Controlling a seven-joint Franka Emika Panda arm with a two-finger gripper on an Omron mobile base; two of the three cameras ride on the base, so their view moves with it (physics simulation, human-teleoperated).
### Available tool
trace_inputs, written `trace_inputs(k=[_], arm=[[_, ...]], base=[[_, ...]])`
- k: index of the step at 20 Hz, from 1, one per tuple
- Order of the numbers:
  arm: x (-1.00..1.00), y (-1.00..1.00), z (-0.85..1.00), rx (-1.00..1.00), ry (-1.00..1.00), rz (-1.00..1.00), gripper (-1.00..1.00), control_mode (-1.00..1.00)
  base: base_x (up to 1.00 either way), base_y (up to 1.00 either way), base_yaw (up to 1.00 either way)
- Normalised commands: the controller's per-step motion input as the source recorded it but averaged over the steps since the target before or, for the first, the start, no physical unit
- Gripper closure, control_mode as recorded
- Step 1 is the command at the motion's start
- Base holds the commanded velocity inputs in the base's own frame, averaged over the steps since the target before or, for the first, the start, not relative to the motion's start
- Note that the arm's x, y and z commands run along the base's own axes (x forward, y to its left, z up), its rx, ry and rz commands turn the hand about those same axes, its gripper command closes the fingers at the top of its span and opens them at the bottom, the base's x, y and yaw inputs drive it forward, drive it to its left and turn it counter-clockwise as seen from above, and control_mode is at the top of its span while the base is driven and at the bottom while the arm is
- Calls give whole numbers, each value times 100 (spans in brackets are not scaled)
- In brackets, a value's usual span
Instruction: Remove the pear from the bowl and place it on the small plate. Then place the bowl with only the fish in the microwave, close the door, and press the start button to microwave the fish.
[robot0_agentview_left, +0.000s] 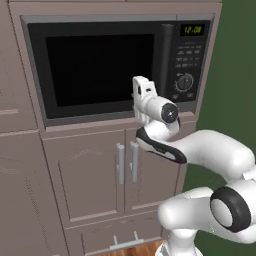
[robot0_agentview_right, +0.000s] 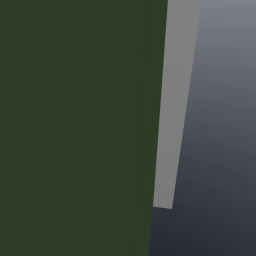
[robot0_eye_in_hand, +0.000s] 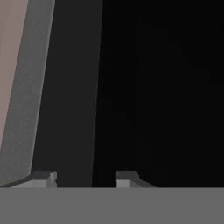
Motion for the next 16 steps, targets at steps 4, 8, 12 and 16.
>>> trace_inputs(k=[4, 8, 12, 16], arm=[[-79, -6, 4, 0, 4, -4, -100, -100], [-100, -34, 21, 1, 2, -5, -100, -100], [-100, -70, 19, 2, 16, -2, -100, -100], [-100, -88, 22, 3, 27, -4, -100, -100]], base=[[0, 0, 0], [0, 0, 0], [0, 0, 0], [0, 0, 0]])
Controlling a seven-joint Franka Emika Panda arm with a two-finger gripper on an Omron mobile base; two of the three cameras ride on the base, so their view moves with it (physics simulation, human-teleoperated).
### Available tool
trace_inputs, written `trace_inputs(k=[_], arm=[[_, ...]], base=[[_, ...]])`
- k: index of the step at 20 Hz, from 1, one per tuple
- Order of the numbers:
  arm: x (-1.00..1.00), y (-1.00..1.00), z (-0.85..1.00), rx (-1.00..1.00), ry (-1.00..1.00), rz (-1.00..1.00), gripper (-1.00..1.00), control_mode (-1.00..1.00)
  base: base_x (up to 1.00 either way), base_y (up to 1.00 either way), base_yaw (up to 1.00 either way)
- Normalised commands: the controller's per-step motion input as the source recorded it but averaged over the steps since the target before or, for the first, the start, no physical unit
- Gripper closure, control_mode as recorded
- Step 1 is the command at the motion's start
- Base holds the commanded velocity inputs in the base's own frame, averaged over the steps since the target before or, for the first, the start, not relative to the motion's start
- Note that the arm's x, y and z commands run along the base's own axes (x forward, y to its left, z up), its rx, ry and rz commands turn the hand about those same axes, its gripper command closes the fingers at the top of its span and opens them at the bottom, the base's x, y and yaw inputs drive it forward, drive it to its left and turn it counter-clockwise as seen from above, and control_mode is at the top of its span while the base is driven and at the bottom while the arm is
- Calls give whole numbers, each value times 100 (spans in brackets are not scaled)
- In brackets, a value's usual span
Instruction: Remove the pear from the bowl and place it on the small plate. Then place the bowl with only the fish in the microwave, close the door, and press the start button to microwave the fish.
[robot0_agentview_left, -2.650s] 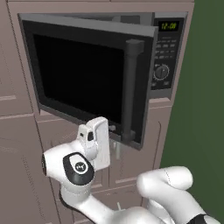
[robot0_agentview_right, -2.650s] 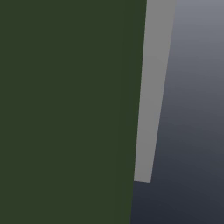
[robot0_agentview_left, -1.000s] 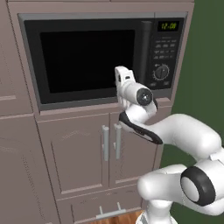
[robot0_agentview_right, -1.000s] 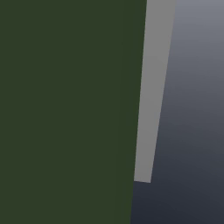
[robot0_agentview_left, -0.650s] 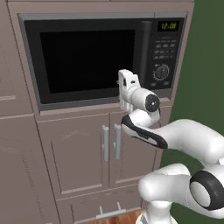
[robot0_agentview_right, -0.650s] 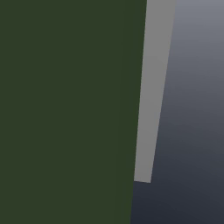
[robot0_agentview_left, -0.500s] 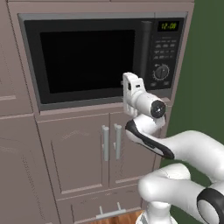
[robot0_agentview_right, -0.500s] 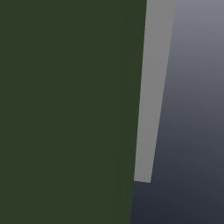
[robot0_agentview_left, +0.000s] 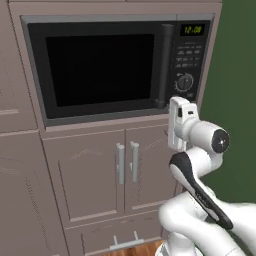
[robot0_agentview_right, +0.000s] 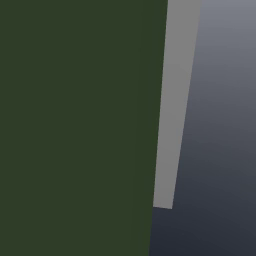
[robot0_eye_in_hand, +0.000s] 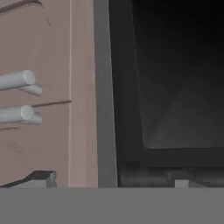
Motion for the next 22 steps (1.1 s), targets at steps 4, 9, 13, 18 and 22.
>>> trace_inputs(k=[4, 9, 13, 18, 22], arm=[[-100, -84, 23, 2, 33, -2, -100, -100], [-52, -62, 3, 0, 25, 0, -100, -100], [23, -9, -35, 0, 4, 2, -100, -100], [48, 0, -8, 7, -4, 4, -100, -100], [54, 0, 0, 15, -17, 7, -100, -100]], base=[[0, 0, 0], [0, 0, 0], [0, 0, 0], [0, 0, 0], [0, 0, 0]])
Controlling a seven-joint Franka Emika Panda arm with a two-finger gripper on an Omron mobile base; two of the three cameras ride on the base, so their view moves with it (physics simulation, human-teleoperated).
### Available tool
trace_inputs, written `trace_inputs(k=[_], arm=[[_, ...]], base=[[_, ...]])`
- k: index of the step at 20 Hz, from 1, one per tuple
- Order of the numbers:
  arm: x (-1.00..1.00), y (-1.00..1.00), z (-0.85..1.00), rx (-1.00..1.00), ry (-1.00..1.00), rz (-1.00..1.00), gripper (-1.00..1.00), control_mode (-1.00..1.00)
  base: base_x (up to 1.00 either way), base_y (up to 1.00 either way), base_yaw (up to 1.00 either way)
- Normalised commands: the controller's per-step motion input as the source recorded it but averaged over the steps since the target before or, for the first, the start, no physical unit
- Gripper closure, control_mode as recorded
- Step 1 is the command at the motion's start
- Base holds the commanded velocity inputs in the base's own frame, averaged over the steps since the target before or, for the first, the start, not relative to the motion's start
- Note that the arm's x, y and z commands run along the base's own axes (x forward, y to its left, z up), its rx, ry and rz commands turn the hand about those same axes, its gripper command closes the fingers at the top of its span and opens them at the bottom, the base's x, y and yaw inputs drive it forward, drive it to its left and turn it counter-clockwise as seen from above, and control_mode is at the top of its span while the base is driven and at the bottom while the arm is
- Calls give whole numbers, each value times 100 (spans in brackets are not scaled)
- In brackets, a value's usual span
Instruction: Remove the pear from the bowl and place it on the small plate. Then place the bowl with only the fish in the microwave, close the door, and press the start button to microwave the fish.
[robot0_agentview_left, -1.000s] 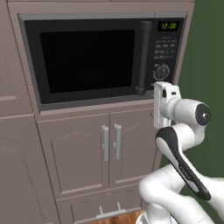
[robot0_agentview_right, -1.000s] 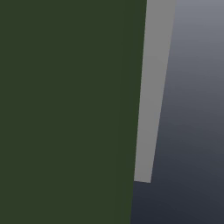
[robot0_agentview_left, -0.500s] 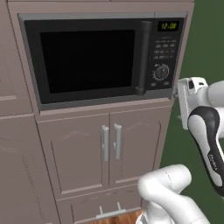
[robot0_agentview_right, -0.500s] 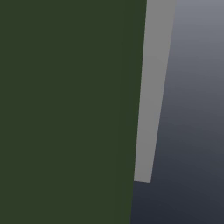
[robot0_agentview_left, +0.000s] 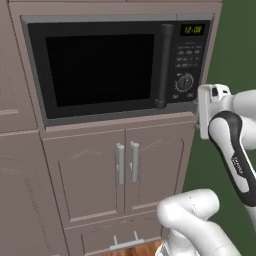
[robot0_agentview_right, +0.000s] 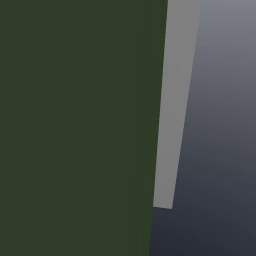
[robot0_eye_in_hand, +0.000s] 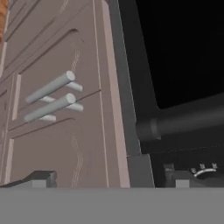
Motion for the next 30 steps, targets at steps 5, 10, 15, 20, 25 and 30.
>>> trace_inputs(k=[5, 10, 15, 20, 25, 30], arm=[[55, 0, -13, 9, -1, 0, -100, -100], [52, 0, -9, 5, 0, 0, -100, -100], [48, 0, -9, 4, 0, 0, -100, -100], [47, 0, -17, 3, 1, 0, -100, -100], [44, 0, -12, 3, 0, 0, -100, -100], [39, 0, -15, 0, 0, 0, -100, -100]], base=[[0, 0, 0], [0, 0, 0], [0, 0, 0], [0, 0, 0], [0, 0, 0], [0, 0, 0]])
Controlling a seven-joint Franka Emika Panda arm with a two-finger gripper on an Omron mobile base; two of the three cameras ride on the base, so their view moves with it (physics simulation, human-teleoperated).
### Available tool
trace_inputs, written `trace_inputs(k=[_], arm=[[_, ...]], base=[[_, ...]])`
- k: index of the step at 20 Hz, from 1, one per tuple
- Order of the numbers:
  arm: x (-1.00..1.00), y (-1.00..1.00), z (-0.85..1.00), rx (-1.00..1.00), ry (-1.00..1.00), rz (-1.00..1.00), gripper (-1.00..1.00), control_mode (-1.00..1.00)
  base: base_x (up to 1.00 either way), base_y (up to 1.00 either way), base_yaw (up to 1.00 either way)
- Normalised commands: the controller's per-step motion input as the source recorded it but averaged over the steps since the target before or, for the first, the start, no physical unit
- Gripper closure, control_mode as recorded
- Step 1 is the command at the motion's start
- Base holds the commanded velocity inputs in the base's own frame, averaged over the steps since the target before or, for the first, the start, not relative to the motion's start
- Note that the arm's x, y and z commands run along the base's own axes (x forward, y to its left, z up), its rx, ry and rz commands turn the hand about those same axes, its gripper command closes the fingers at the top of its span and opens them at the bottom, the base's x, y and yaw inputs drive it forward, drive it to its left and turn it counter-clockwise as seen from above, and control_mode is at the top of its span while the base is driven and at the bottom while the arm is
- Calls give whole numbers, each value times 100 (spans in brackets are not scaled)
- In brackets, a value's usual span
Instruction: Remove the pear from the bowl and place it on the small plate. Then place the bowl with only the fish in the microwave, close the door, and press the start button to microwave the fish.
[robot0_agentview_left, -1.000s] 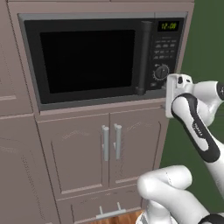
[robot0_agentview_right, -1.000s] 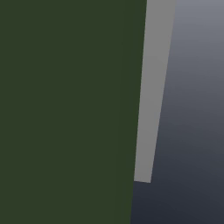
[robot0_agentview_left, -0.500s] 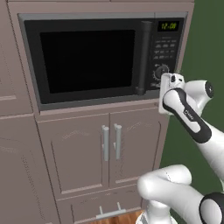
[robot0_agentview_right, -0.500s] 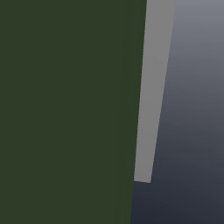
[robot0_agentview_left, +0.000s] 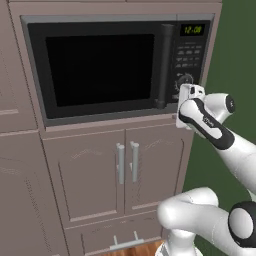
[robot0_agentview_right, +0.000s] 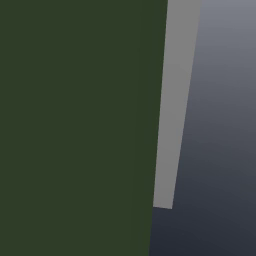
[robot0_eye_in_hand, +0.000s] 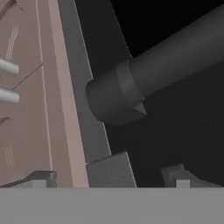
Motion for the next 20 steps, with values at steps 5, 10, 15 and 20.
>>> trace_inputs(k=[5, 10, 15, 20], arm=[[43, 0, -15, 0, 0, 0, -100, -100], [54, 0, -9, 0, 0, 0, -100, -100], [70, 0, -23, 0, 2, 0, -100, -100], [64, 0, -32, 0, 7, 0, -100, -100]], base=[[0, 0, 0], [0, 0, 0], [0, 0, 0], [0, 0, 0]])
